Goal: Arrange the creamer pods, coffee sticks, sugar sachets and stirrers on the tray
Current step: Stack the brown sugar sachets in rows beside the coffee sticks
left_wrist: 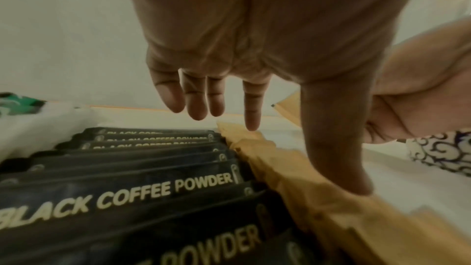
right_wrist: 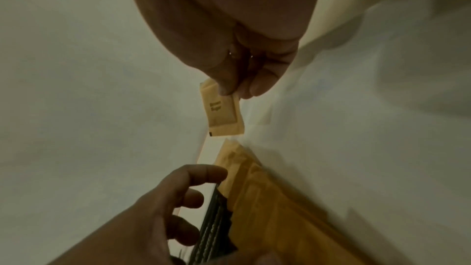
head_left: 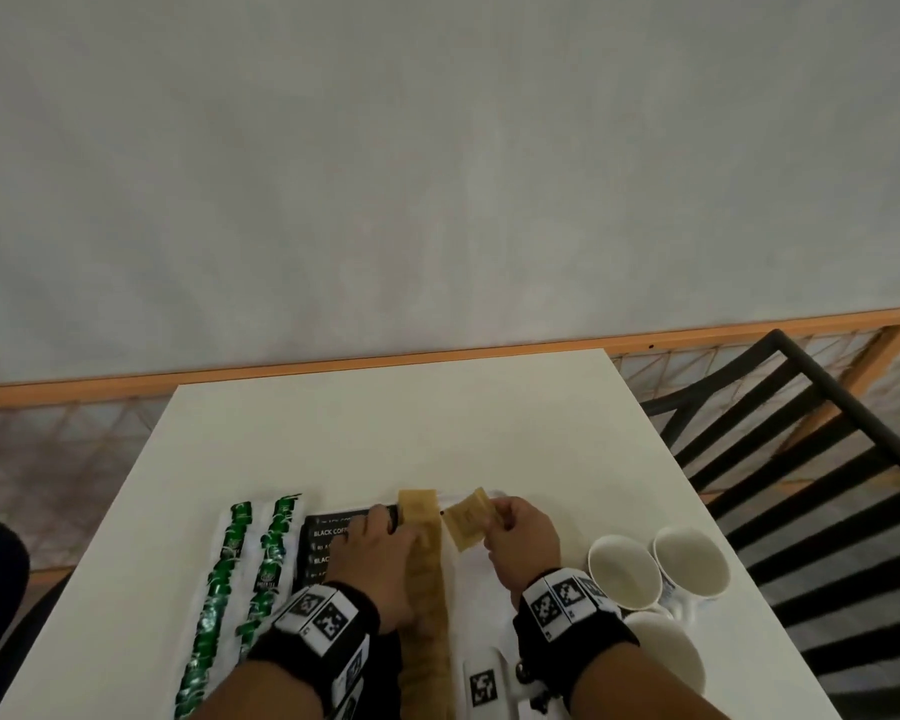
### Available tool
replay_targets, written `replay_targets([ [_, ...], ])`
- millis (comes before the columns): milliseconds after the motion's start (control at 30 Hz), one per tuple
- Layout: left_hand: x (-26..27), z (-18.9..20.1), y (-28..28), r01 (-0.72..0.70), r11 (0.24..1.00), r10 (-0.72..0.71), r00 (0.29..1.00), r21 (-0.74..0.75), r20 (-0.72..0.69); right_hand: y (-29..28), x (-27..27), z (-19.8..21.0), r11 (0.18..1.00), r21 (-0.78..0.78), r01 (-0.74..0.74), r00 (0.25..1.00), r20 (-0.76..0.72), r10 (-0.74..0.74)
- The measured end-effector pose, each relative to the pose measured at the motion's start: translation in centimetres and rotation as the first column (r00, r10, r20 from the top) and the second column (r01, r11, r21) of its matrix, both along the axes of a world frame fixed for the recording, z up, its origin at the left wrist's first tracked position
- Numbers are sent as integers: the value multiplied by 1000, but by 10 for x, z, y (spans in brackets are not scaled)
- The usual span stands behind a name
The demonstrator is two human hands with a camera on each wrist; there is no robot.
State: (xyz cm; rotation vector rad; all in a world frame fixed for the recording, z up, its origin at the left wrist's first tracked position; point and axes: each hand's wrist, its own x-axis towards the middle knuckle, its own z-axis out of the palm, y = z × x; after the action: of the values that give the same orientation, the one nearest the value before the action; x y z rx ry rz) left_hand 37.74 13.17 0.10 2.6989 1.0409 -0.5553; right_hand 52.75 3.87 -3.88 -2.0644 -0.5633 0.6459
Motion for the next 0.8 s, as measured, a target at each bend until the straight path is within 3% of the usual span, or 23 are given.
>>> replay_targets([
  [200,8,-14,13,22,1000,-22,1000,-2,-9,18,1,-14,996,85,19,997,-78,-12],
  [367,9,-17,9,24,1000,-24,1000,11,-15,26,-1,-16,998,57,-30,999,-27,31],
  [600,3,-21,5,13,1000,-13,999,7,31,31,-2,-14,949,-151,-275,954,83,290],
  [800,-10,-21,-1,-50,997,42,990,60,136,33,-8,-8,906,-192,-378,910,102,401],
])
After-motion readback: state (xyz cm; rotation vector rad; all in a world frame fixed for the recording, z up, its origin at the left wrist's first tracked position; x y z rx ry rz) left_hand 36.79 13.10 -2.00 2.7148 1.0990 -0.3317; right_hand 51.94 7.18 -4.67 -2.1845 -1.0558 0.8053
